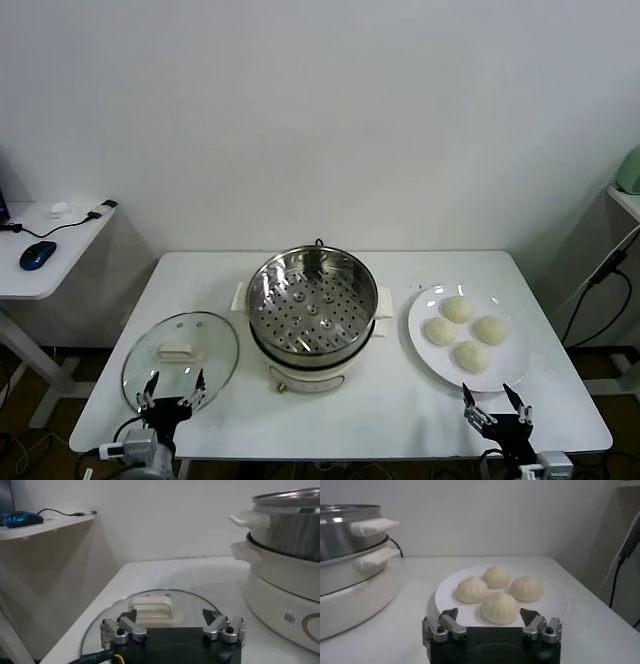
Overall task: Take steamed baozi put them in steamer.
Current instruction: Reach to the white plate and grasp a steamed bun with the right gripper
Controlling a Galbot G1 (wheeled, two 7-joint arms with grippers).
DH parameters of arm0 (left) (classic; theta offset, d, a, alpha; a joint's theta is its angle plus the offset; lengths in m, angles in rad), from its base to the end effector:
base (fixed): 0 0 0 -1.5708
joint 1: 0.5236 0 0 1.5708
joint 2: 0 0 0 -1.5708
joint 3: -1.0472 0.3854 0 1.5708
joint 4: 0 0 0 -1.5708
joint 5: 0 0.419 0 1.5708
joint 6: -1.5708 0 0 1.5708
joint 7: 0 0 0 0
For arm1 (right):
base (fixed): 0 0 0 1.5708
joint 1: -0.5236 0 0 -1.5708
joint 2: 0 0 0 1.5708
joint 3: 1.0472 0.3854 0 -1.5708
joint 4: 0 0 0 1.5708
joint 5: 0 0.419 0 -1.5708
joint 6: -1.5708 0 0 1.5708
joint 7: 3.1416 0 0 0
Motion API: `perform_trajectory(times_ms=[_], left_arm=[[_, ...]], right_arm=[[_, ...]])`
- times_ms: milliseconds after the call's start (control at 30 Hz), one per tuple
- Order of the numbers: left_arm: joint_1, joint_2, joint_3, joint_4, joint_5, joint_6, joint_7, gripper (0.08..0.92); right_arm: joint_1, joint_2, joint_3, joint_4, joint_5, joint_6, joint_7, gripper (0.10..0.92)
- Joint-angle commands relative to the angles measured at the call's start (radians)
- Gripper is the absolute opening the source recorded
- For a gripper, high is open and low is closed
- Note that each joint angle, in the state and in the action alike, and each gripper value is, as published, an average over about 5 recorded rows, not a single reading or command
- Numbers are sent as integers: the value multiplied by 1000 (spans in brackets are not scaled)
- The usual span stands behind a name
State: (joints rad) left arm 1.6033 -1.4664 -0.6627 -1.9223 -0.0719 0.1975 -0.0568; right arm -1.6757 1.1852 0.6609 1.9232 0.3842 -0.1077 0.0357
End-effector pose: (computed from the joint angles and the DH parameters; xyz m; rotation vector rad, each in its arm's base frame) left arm 0.2073 0.0794 -0.4045 0.2097 -2.7426 -0.1194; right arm 0.1958 -0.1404 -0.3931 -0.0320 -2.7825 0.0415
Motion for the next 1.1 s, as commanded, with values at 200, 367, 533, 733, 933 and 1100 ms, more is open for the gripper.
perform_trajectory(times_ms=[200, 367, 533, 733, 933, 1100], left_arm=[[-1, 8, 6, -1, -3, -6, 1, 823], [-1, 12, 10, -10, -15, -8, 1, 823], [5, 19, 11, -17, -22, -16, 0, 823], [14, 24, 15, -14, -22, -26, -2, 823], [15, 19, 19, -4, -18, -31, -2, 823], [16, 15, 20, 9, -15, -37, -3, 823]], right_arm=[[488, -249, -51, -177, 7, -201, -4, 823], [804, -494, -277, -342, 36, -280, -164, 823], [1084, -738, -622, -473, 1, -272, -518, 823], [1509, -840, -1100, -638, -112, -76, -977, 823], [1893, -738, -1532, -847, -272, 141, -1229, 823], [2079, -606, -1764, -975, -280, 162, -1297, 823]])
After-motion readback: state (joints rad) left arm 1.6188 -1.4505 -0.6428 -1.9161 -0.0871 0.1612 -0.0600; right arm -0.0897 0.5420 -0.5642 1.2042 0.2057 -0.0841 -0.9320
